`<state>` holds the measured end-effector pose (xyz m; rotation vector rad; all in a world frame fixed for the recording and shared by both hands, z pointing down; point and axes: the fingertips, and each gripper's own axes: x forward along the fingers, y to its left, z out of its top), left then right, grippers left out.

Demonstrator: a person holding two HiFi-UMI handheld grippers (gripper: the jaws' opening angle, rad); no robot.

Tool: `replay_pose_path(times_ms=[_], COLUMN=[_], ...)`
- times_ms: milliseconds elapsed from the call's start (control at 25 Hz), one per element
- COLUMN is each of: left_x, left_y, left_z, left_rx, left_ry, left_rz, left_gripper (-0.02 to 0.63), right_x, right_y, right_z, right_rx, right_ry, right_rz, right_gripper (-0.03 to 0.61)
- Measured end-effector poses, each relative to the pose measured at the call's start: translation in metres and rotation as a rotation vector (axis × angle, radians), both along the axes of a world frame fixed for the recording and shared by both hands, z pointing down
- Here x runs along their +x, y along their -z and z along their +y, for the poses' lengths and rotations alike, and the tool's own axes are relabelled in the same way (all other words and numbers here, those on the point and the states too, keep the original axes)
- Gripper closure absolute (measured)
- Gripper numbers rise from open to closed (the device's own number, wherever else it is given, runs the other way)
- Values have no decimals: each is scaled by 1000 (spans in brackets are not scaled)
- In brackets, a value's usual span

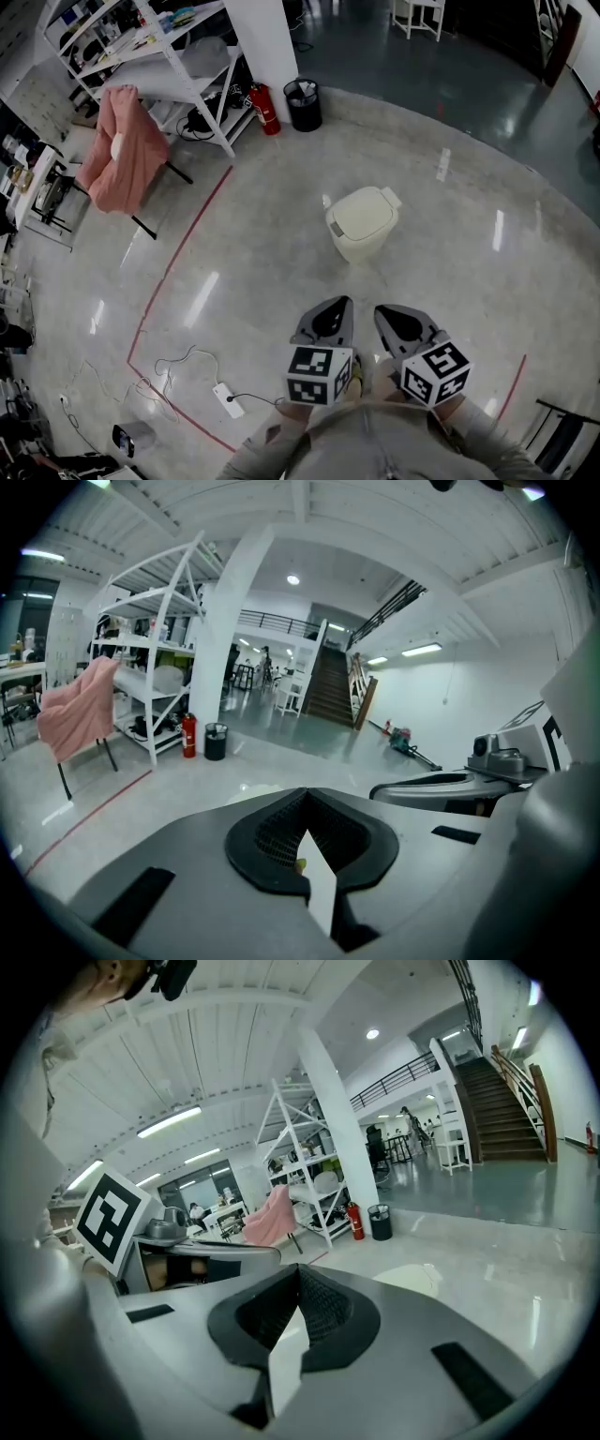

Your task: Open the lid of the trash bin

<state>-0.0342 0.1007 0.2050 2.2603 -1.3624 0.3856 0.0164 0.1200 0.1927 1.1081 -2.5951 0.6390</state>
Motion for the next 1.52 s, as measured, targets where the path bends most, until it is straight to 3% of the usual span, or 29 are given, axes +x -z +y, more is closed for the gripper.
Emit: replay_pose_path(times_ms=[280,600,880,1520], left_x=[-6,-16,-23,-16], left_y=[-33,-75,-108,-215], left_z=[-25,-88,-149,-250], left_rx=[-56,-113,-165,-245], left_ry=[28,92,138,124], left_rz=[-2,9,4,-58], left_gripper=[609,609,609,609], right_x=[0,-2,2,-11], right_y=[-21,-59,-89,-173], right_z=[-24,-85,-154,-263], right_rx=[-58,-46,-87,-142], right_ry=[2,91,111,128], right_rz=[-23,77,114,109], right_gripper=[581,580,580,580])
